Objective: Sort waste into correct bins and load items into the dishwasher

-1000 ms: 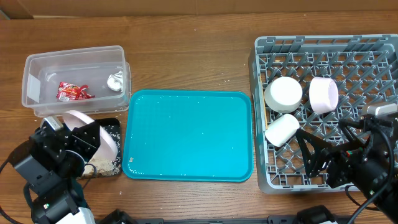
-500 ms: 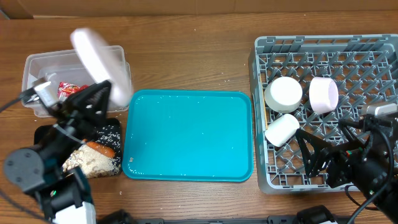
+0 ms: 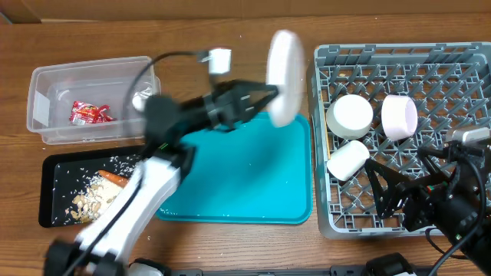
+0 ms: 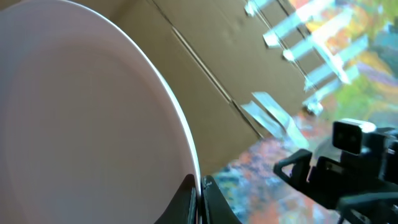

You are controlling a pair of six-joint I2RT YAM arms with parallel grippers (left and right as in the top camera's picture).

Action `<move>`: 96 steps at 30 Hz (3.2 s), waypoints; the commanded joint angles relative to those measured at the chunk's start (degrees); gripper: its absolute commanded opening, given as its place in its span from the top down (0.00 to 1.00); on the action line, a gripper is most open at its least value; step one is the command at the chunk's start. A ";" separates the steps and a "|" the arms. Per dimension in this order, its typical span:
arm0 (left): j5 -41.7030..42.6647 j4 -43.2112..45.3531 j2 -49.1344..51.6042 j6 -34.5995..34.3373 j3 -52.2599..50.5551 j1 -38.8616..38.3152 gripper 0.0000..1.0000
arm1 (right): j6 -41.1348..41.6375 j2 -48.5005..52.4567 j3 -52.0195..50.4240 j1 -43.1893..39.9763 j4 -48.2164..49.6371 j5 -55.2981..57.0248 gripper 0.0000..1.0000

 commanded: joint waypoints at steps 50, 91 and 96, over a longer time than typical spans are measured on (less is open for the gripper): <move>-62.34 -104.08 -15.47 37.83 32.09 -1.75 0.00 | -0.61 -0.26 0.02 -0.07 0.24 0.07 0.00; -72.13 -119.82 -6.80 38.40 32.65 -1.75 0.00 | -7.34 -31.65 -58.97 -0.22 41.81 8.15 0.00; -72.13 -119.82 -3.21 38.40 32.65 -1.75 0.00 | -6.97 -37.13 -73.72 -0.22 53.35 6.88 0.00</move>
